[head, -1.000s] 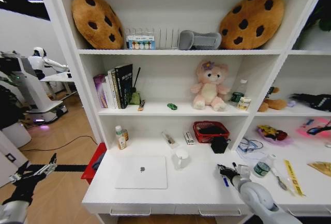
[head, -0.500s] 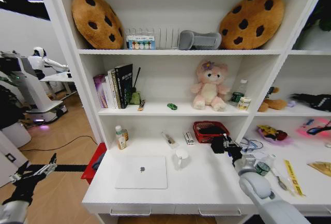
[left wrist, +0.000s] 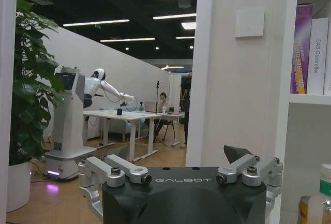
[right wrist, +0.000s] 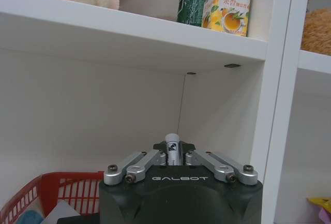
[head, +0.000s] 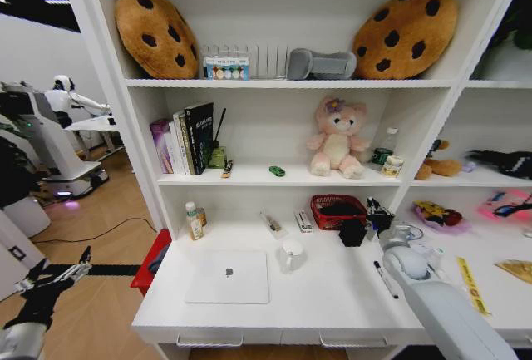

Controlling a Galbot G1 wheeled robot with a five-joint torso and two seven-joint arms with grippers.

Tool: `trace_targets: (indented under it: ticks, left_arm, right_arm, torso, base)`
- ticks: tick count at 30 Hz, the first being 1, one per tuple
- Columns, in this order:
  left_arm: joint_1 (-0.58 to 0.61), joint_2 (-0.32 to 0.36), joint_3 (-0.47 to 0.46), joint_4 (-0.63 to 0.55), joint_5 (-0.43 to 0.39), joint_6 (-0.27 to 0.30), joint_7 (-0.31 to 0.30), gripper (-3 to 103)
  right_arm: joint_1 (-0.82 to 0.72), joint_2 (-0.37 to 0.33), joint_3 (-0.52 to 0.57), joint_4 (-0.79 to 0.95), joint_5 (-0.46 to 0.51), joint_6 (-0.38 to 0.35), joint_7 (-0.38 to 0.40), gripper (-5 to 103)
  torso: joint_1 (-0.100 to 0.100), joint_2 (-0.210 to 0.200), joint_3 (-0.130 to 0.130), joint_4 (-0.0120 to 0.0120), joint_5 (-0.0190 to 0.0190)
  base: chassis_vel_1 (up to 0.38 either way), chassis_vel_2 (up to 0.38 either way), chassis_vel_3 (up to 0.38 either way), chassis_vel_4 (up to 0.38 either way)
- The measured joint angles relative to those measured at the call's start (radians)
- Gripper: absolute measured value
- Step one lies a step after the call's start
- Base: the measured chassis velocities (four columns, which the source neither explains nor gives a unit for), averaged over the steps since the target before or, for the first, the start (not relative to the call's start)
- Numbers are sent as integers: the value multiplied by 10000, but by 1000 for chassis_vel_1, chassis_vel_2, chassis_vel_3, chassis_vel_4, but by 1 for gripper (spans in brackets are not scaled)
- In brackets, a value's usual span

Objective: Organize the objects on the table.

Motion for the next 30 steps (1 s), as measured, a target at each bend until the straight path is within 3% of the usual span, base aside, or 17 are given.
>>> trace_targets:
  ticks: [13,30]
  left_arm:
    - [0,0,0,0,0,0,0,100]
    - [0,0,0,0,0,0,1,100]
  right_arm:
    - [713,329,-520,-236,620,-305,219,12]
    - [1939,649,-1504,-1375,204,93,27,12]
  torso:
    - [0,0,0,1,-1]
    - [0,1,1,3,1]
  base:
    - [0,0,0,0]
    - [0,0,0,0]
